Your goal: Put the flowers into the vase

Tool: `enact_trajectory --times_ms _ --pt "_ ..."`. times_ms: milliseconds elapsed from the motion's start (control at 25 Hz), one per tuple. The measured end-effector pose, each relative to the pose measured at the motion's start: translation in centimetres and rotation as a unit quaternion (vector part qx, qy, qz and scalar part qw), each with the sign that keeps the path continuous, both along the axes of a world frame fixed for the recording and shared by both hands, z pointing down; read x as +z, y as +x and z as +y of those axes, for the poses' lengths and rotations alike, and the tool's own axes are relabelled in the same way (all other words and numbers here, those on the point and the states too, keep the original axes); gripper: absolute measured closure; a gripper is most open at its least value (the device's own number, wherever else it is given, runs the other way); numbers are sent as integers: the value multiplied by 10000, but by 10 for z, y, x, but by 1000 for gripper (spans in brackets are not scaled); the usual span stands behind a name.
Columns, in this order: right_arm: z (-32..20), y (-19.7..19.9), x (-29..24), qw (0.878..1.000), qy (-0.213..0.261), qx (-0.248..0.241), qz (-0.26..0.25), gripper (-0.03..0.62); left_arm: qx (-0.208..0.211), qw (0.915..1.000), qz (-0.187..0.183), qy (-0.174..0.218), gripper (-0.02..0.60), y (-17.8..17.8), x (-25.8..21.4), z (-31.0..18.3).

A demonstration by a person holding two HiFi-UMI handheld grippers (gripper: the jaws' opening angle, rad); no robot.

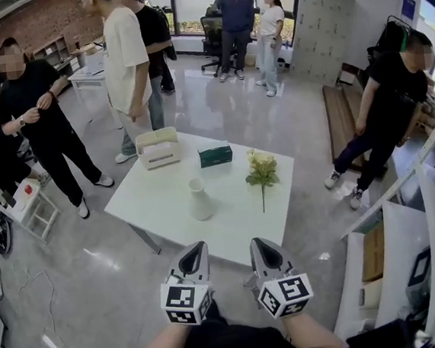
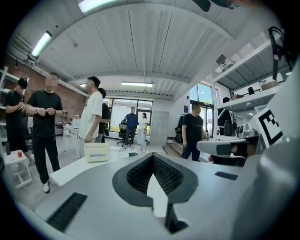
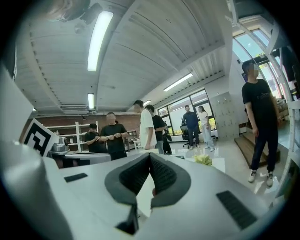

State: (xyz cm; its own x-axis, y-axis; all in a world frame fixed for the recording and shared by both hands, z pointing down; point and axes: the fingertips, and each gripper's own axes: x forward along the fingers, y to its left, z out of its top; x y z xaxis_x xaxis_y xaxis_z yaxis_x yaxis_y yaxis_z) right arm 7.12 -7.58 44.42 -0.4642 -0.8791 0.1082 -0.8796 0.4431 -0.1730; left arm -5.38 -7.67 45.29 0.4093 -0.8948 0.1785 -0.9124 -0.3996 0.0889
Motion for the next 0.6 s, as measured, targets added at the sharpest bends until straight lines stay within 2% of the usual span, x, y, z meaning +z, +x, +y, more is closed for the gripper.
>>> enact_trajectory --times_ms 280,480,600 --pt "-92 -14 -9 9994 -12 331 123 591 211 9997 -75 28 578 -9 -10 -97" --pt "-119 -10 0 9993 -110 246 248 591 129 9998 3 -154 578 4 0 -124" --pt "-135 -6 -5 9995 -47 156 279 591 78 9999 17 -132 578 12 0 -134"
